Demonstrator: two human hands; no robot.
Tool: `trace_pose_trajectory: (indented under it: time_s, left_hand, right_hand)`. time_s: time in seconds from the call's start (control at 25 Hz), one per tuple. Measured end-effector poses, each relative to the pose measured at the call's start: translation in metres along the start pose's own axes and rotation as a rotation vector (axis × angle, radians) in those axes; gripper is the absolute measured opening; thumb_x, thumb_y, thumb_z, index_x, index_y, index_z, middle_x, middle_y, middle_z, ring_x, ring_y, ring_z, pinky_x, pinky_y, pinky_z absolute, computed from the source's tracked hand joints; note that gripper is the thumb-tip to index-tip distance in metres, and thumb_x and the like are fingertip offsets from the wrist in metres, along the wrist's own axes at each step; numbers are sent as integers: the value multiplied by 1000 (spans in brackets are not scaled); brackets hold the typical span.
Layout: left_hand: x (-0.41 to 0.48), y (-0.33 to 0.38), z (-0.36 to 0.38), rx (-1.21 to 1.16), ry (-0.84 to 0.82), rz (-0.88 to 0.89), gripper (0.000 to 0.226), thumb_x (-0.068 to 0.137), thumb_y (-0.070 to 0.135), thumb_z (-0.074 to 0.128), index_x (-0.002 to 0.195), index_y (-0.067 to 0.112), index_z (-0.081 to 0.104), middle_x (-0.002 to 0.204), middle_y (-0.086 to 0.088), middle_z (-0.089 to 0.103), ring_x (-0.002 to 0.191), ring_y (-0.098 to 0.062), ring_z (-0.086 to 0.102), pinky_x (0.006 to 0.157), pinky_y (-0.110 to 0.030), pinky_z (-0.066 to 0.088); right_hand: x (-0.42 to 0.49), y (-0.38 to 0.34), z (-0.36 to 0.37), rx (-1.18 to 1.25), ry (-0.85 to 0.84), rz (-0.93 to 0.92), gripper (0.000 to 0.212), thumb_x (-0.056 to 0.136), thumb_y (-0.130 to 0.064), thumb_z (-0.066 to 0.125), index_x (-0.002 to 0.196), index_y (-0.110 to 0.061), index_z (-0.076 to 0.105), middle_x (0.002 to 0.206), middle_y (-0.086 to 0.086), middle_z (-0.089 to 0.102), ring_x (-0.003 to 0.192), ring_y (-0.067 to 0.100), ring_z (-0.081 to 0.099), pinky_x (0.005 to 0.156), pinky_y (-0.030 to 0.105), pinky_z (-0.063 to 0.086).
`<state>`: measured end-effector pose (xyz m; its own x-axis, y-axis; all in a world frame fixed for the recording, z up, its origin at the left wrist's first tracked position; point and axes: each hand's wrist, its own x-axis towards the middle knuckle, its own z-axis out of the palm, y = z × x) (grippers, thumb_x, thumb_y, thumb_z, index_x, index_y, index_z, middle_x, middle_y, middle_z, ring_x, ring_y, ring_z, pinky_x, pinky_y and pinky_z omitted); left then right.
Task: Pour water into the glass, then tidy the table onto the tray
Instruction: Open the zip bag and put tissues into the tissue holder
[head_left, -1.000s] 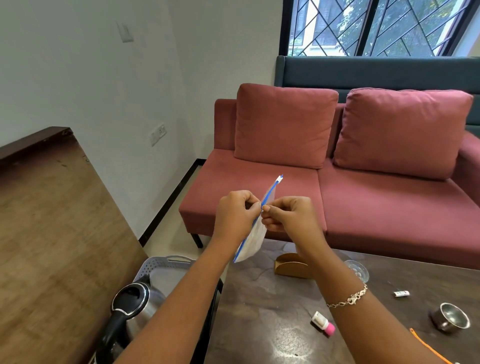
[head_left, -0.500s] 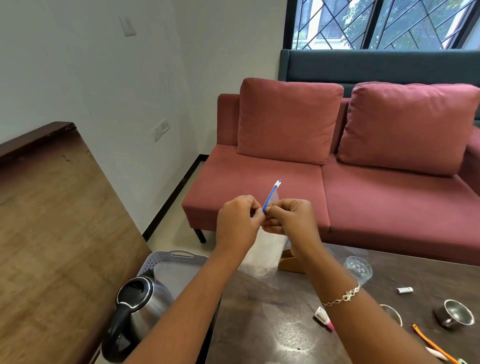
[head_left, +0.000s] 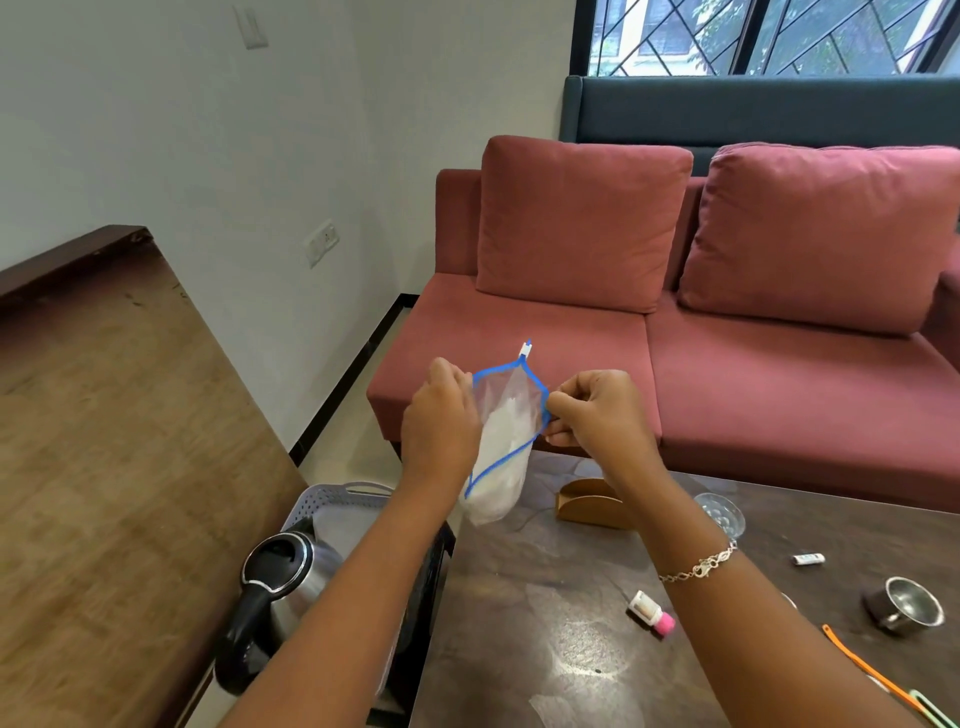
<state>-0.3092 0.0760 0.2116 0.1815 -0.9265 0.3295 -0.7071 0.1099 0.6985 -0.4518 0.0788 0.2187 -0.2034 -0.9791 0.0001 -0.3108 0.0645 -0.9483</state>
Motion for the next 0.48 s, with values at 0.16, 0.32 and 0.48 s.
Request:
trace_pose_trajectory:
  time_s: [0.16, 0.32, 0.48]
  left_hand:
    - [-19, -4, 2, -32, -133, 250, 18, 85, 3, 54, 93, 14, 43, 85, -2, 50, 72, -33, 56, 59, -40, 44]
    - [-13, -13, -5, 137, -160, 419, 39, 72, -13, 52, 95, 15, 64, 125, -5, 56, 92, -28, 64, 60, -38, 51]
    - [-6, -14, -9, 124, -230, 409, 46, 81, -7, 50, 121, 14, 58, 138, 8, 49, 113, -18, 58, 79, -37, 52]
  right_hand:
    - [-6, 0, -1, -257, 62, -160, 13, 66, -5, 58, 55, -11, 54, 56, 6, 65, 61, 26, 66, 63, 42, 56]
    - [-9, 12, -3, -366, 113, -249, 16, 67, -4, 59, 61, -12, 47, 56, 0, 56, 56, 21, 52, 52, 28, 38]
    - [-14, 21, 0, -392, 85, -367, 15, 73, -2, 59, 76, -14, 49, 62, -5, 56, 59, 19, 53, 57, 30, 40]
